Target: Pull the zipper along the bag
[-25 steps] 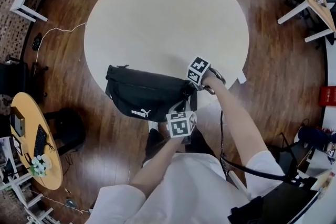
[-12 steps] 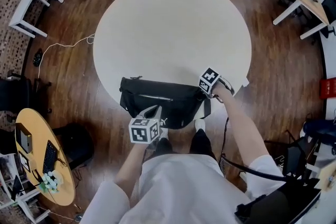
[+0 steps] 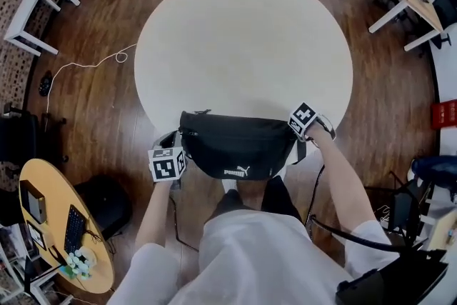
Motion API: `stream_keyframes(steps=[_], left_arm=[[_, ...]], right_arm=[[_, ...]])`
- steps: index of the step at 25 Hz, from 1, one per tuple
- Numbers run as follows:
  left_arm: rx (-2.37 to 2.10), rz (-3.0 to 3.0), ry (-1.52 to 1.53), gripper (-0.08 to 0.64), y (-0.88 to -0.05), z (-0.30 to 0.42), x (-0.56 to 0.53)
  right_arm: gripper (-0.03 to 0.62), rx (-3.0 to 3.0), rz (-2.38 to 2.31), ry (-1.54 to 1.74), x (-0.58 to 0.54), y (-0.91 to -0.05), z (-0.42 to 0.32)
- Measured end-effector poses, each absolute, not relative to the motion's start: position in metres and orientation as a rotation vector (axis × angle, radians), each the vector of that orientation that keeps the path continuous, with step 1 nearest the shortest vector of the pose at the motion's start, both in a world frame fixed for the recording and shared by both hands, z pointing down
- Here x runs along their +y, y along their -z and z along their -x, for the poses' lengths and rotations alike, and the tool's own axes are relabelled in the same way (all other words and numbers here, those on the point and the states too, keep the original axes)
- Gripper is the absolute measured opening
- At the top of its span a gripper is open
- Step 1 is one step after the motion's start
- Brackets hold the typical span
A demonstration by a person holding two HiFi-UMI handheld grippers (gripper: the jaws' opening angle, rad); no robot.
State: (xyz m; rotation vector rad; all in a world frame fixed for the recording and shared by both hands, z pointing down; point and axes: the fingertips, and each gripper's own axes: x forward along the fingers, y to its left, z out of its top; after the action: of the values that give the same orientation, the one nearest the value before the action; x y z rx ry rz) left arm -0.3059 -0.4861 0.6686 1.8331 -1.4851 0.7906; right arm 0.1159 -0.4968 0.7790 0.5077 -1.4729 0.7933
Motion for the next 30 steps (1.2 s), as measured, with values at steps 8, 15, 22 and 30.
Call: stream_keyframes(steps=[8,15,22,30], left_arm=[[-1.457,-1.808,-0.875,0.021,-0.743,0.351,-0.521],[-1.432,-1.82,-0.867,0.025,-0.759,0.336,-0.527],[-1.327,-1.891,-0.833,0.123,-0.731,0.343,-0.503],[-1.511,-2.016,-0.675,0.017,-0.651,0.358,-0.507]], right_arm=[[-0.008,-1.402,-0.545,-0.798,-0.495,-0.779,-0.119],[-0.008,-1.398,-0.625,-0.739,-0.501,-0.775,-0.118],[-0.008,-1.458,-0.79,-0.525,-0.503,-0.773,-0.113],[-0.008,-1.688,-1.263,-0.501,-0.526,-0.678,-0.104]])
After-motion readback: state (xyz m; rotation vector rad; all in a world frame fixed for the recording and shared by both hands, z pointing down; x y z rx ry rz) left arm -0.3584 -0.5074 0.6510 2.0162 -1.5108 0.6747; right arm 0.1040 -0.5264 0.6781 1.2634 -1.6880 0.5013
